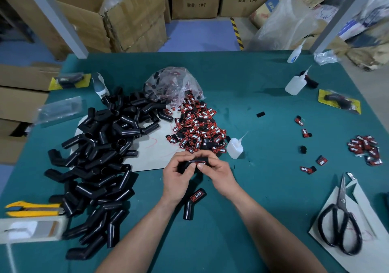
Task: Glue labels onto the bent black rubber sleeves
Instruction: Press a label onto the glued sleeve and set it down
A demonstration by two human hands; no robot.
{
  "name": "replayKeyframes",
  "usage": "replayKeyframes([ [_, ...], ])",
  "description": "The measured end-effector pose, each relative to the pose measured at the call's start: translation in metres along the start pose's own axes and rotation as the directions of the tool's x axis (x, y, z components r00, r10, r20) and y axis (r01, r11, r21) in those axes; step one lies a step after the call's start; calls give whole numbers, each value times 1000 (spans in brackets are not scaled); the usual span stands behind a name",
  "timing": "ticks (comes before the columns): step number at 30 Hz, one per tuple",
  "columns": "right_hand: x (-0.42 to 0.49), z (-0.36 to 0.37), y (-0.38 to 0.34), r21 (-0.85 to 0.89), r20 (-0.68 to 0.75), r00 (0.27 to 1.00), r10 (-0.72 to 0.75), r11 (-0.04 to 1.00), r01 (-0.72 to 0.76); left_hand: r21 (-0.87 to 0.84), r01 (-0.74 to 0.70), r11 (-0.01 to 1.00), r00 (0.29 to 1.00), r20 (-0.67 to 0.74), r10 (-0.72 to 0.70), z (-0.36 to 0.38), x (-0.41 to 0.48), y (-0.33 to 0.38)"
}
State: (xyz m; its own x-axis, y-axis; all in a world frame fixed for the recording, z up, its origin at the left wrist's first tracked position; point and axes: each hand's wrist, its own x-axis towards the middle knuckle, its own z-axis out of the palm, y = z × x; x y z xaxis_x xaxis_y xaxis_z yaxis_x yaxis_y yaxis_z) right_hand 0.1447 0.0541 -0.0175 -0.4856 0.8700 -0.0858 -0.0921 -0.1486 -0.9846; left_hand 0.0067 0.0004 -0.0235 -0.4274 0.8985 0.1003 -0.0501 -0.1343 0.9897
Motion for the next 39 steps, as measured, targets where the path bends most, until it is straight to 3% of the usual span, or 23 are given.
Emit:
replayKeyframes([
  [18, -3, 7, 1, 31, -25, 999, 27, 999, -27, -9, 63, 998, 998, -14, -63, 3, 0, 0],
  [23, -5, 9, -2, 45, -79, 996, 40, 998, -36, -109, 98, 989, 995, 37, -95, 0, -1, 3],
  [31, -6, 9, 0, -23, -49, 999, 3, 1000, -4, 45, 49, 998, 998, -30, -48, 4, -2, 4],
  [39, -4, 8, 2, -60, -35, 999, -5, 998, 3, 76, 48, 996, 997, -62, -43, 6, -2, 6],
])
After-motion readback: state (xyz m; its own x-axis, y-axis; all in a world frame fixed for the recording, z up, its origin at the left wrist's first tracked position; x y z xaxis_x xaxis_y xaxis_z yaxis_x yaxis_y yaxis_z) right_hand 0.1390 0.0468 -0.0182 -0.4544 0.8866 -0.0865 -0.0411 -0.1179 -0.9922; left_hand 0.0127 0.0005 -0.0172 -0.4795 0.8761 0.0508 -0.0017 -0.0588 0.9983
